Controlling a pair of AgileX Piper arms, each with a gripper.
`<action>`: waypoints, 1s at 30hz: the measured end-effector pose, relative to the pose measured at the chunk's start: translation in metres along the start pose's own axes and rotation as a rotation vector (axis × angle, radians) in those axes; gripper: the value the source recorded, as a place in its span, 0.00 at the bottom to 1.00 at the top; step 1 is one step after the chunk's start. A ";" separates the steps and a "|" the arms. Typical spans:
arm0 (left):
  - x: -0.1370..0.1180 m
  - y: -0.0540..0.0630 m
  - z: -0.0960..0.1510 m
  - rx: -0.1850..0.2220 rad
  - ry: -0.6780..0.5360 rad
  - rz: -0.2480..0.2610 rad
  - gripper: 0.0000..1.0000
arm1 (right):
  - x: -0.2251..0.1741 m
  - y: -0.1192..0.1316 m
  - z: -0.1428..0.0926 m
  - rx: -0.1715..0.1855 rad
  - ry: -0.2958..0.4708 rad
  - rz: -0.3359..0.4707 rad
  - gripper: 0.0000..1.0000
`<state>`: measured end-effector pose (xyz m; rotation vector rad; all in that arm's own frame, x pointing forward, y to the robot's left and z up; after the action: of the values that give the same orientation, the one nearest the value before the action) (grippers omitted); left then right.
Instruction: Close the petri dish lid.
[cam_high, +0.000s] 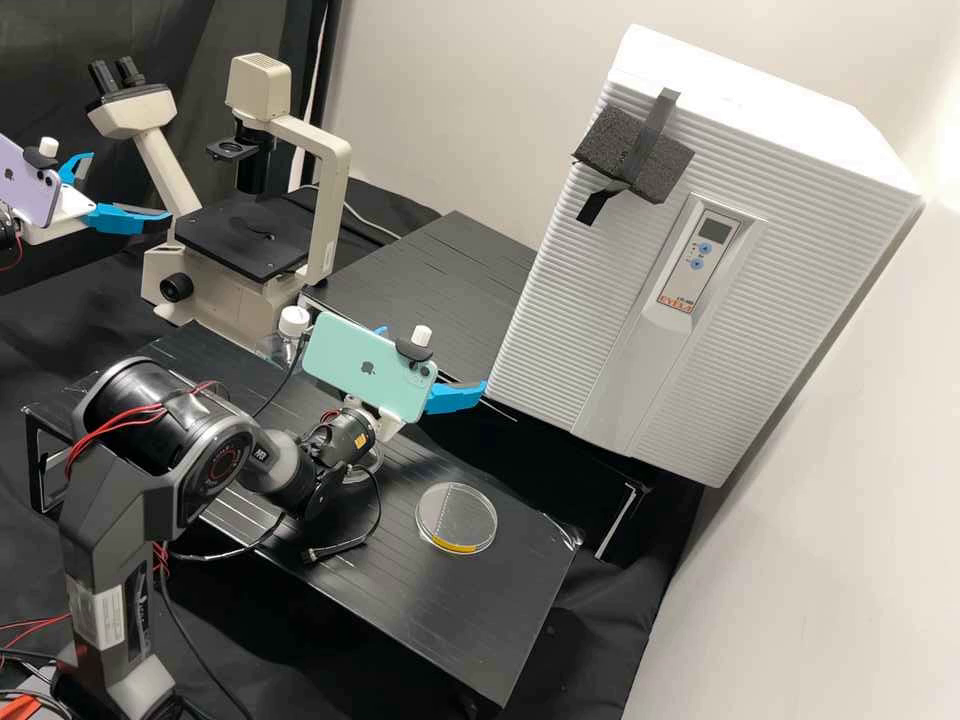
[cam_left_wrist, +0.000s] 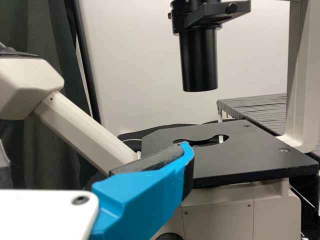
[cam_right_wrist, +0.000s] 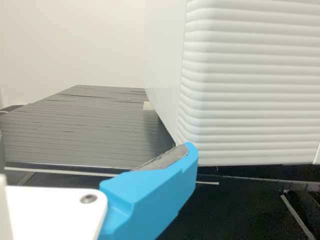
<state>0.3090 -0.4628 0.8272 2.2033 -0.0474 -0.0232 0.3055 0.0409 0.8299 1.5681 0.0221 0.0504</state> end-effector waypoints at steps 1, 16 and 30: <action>0.000 0.000 0.000 0.000 0.000 0.000 1.00 | 0.000 0.000 0.000 0.000 0.000 0.000 1.00; 0.000 0.000 0.000 0.000 0.000 0.000 1.00 | -0.019 0.009 0.011 -0.007 -0.036 0.027 1.00; 0.000 0.000 0.000 0.000 0.000 0.000 1.00 | -0.100 0.054 0.036 0.016 -0.001 0.270 1.00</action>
<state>0.3090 -0.4628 0.8272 2.2033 -0.0474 -0.0232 0.2062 0.0009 0.8826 1.5786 -0.1903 0.2620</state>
